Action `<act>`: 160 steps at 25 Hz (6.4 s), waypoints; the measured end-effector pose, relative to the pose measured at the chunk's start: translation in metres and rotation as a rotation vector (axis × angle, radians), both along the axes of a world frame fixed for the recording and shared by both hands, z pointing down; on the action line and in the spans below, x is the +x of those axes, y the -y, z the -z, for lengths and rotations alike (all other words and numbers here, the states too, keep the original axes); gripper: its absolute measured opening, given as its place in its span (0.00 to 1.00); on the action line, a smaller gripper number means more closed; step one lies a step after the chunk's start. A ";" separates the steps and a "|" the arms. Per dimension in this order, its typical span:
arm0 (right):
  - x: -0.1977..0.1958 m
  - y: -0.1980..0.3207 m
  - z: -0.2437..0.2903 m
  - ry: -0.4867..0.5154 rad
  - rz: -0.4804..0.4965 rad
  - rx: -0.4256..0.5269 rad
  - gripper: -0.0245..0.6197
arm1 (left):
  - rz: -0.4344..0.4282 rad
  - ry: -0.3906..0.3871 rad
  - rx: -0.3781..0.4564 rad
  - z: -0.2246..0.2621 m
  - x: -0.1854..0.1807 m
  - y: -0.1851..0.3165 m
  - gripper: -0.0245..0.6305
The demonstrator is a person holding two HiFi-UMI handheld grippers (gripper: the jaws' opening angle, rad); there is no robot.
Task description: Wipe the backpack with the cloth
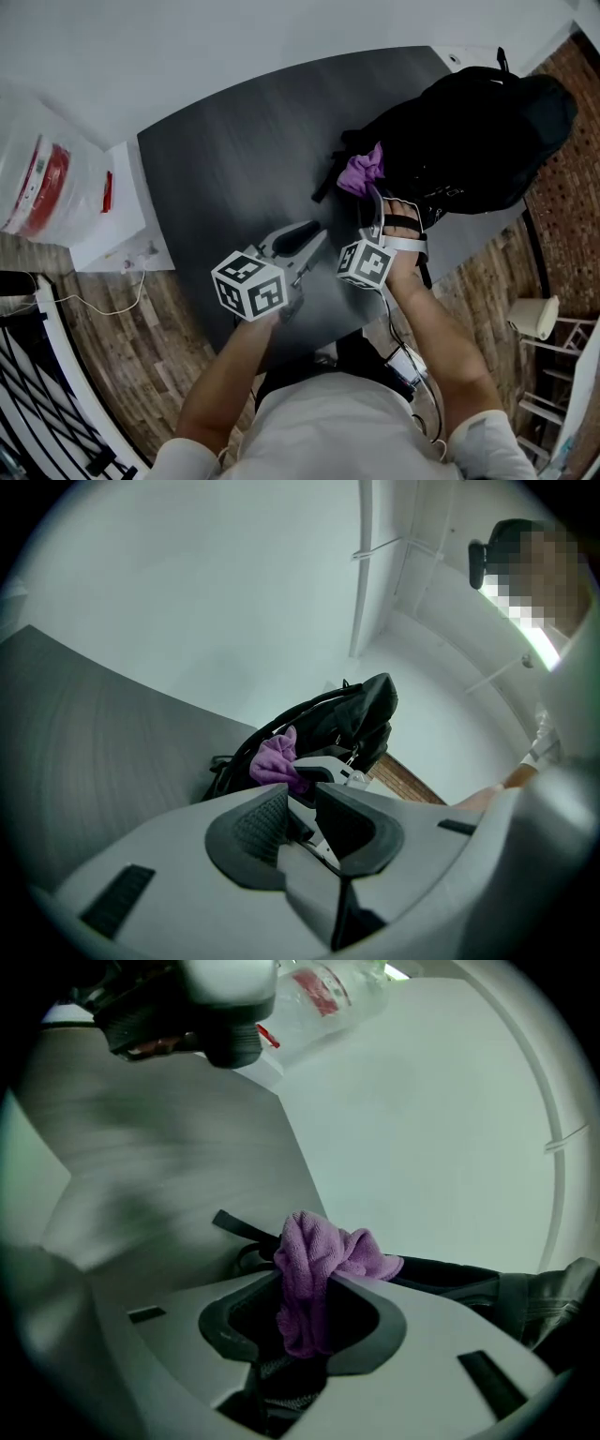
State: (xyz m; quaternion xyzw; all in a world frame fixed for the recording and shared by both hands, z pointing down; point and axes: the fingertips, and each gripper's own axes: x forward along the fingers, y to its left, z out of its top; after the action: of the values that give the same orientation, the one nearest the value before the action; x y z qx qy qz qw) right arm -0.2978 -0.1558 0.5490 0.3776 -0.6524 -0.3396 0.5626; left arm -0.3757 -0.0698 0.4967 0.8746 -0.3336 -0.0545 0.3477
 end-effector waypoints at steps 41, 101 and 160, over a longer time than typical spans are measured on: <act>-0.025 -0.038 0.019 -0.059 0.181 0.054 0.25 | -0.007 0.001 -0.026 -0.011 0.004 -0.026 0.18; 0.058 -0.107 0.005 0.062 0.061 0.003 0.25 | -0.126 0.068 -0.061 -0.033 0.050 -0.027 0.18; 0.115 -0.082 -0.106 -0.005 -0.129 -0.217 0.25 | -0.222 0.149 -0.127 -0.075 0.101 -0.027 0.18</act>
State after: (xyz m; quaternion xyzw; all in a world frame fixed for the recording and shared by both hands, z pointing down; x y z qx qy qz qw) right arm -0.1823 -0.0742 0.6548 0.3551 -0.6582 -0.2310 0.6224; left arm -0.2744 -0.0426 0.5713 0.8839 -0.2625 0.0708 0.3805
